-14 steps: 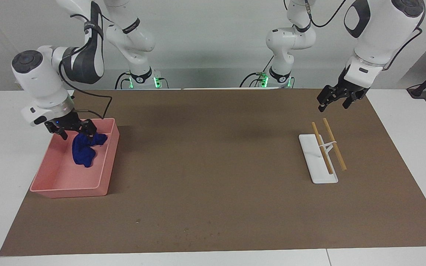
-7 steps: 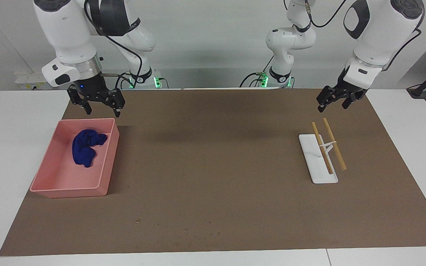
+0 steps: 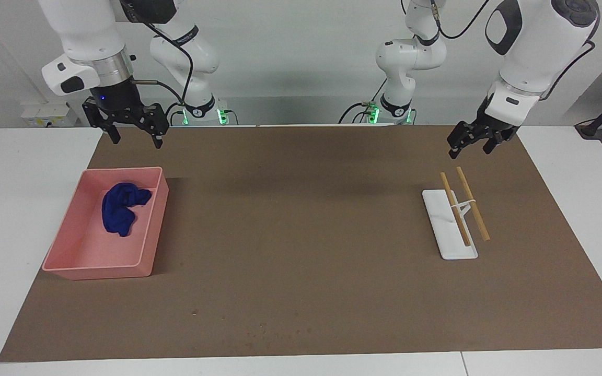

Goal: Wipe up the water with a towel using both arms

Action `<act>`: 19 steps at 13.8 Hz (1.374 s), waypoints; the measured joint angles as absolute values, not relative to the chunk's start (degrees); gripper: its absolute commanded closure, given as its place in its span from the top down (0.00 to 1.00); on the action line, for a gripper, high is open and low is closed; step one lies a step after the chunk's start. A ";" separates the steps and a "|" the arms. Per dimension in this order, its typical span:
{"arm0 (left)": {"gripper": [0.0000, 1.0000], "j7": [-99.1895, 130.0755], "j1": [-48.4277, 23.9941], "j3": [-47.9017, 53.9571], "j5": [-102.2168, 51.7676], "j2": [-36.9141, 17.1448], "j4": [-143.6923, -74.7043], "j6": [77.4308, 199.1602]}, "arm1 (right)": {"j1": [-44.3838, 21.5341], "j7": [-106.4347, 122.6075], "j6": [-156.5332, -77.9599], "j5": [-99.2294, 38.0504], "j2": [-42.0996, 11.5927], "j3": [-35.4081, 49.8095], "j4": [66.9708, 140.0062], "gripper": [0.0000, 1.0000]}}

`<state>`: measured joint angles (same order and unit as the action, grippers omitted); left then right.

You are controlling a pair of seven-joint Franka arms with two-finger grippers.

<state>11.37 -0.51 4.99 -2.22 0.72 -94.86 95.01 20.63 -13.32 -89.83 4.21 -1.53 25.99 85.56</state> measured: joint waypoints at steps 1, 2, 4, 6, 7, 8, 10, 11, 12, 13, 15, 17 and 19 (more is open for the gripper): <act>1.00 11.38 -0.51 5.00 -2.22 0.77 -94.86 95.01 | 20.66 -13.32 -89.82 4.21 -1.60 25.67 85.56 0.98; 1.00 11.38 -0.51 5.02 -2.22 0.81 -94.86 95.01 | 20.67 -13.32 -89.80 4.21 -1.67 25.31 85.56 0.98; 1.00 11.38 -0.52 5.05 -2.22 0.84 -94.86 95.02 | 20.36 -13.32 -89.37 4.21 -1.66 24.79 85.44 0.98; 1.00 11.38 -0.52 5.05 -2.22 0.84 -94.86 95.02 | 16.34 -13.32 -87.42 4.20 -1.37 20.67 85.13 0.99; 1.00 11.38 -0.52 5.05 -2.22 0.84 -94.86 95.02 | 12.62 -13.32 -86.37 4.20 -1.00 16.59 85.06 0.99; 1.00 11.38 -0.52 5.05 -2.22 0.84 -94.86 95.02 | 9.39 -13.32 -85.32 4.17 -0.52 12.97 85.12 0.99; 1.00 11.38 -0.52 5.02 -2.22 0.84 -94.87 95.02 | 6.34 -13.32 -83.97 4.12 0.30 9.70 85.69 0.99; 1.00 11.39 -0.52 5.01 -2.22 0.84 -94.87 95.02 | 5.06 -13.32 -83.65 4.10 0.54 8.56 85.96 0.99; 1.00 11.39 -0.52 5.01 -2.22 0.84 -94.89 95.02 | 3.76 -13.32 -83.49 4.10 0.77 7.35 86.42 0.99; 1.00 11.39 -0.52 4.99 -2.22 0.84 -94.91 95.02 | 3.04 -13.32 -83.46 4.10 1.11 6.65 87.12 0.99; 1.00 11.39 -0.51 4.94 -2.22 0.84 -94.94 95.02 | 2.80 -13.32 -83.46 3.59 1.78 6.24 88.45 0.99; 1.00 11.39 -0.50 4.91 -2.22 0.84 -95.01 95.02 | 2.82 -13.29 -83.46 1.65 2.22 5.94 89.25 0.99; 1.00 11.39 -0.50 4.91 -2.22 0.84 -95.14 95.03 | 2.82 -13.23 -83.48 1.08 2.51 5.85 89.88 0.99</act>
<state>11.39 -0.50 4.91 -2.22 0.84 -95.14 95.03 2.82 -13.23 -83.48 1.08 2.51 5.85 89.88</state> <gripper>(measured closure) 0.000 0.009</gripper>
